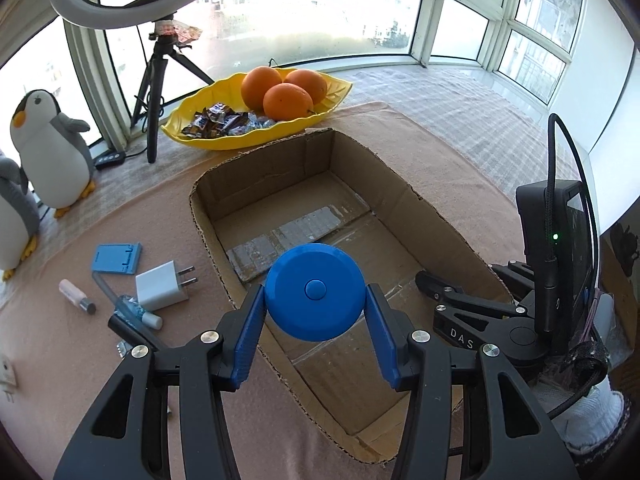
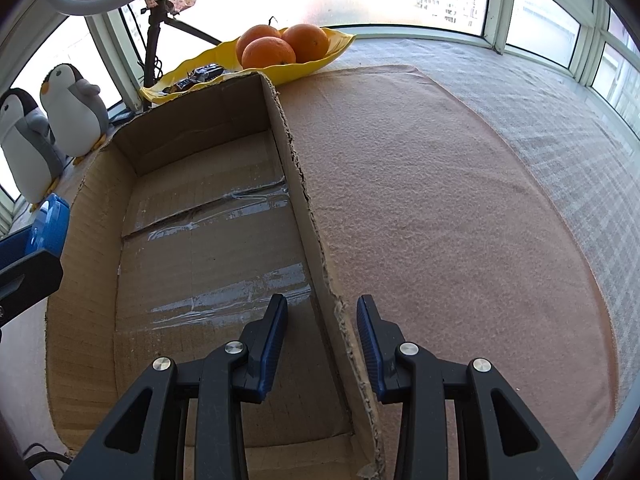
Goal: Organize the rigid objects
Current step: 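Carry the tape measure into the cardboard box and open the left gripper, then move the left tool back and grasp the patterned lighter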
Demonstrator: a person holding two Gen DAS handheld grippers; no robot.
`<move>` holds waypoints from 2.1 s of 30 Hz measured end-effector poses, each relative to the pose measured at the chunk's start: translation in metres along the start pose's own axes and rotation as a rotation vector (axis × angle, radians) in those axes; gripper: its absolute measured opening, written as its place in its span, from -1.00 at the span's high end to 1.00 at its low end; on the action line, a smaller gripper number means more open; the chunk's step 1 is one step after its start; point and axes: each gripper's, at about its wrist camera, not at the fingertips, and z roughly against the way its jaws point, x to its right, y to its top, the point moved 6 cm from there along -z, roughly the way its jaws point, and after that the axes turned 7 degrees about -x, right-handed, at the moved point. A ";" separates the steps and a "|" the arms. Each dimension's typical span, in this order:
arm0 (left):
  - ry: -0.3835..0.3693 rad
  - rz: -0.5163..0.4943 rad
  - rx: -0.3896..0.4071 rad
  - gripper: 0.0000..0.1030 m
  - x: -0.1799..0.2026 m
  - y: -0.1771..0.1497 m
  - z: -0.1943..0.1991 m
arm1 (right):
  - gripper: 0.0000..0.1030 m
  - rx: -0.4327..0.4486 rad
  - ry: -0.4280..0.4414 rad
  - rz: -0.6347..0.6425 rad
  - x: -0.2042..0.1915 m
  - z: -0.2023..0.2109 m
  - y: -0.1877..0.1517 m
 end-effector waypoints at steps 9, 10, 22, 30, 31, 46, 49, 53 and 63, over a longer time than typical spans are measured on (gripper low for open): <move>0.016 0.043 0.013 -0.26 -0.011 0.000 0.006 | 0.36 0.000 -0.002 0.002 0.000 -0.001 0.000; 0.019 0.049 0.014 -0.26 -0.012 0.000 0.007 | 0.36 0.001 -0.002 0.001 -0.001 -0.001 0.000; 0.111 0.181 0.035 -0.26 -0.079 -0.012 0.037 | 0.36 0.001 -0.002 0.000 0.000 -0.001 0.000; 0.146 0.331 -0.019 -0.26 -0.143 -0.047 0.034 | 0.33 0.001 -0.002 -0.002 0.000 -0.001 0.000; 0.146 0.346 -0.026 -0.26 -0.149 -0.051 0.033 | 0.33 0.001 -0.003 -0.002 0.001 -0.001 0.000; 0.161 0.420 -0.134 -0.24 -0.158 -0.083 -0.018 | 0.25 0.003 0.001 -0.013 0.003 -0.002 -0.002; 0.182 0.423 -0.148 -0.11 -0.159 -0.081 -0.025 | 0.24 0.002 0.000 -0.017 0.003 -0.002 -0.003; 0.203 0.422 -0.169 0.01 -0.162 -0.079 -0.035 | 0.24 0.002 -0.003 -0.015 0.002 -0.002 -0.003; 0.218 0.393 -0.194 0.33 -0.158 -0.076 -0.048 | 0.24 0.000 -0.006 -0.012 0.002 -0.002 -0.003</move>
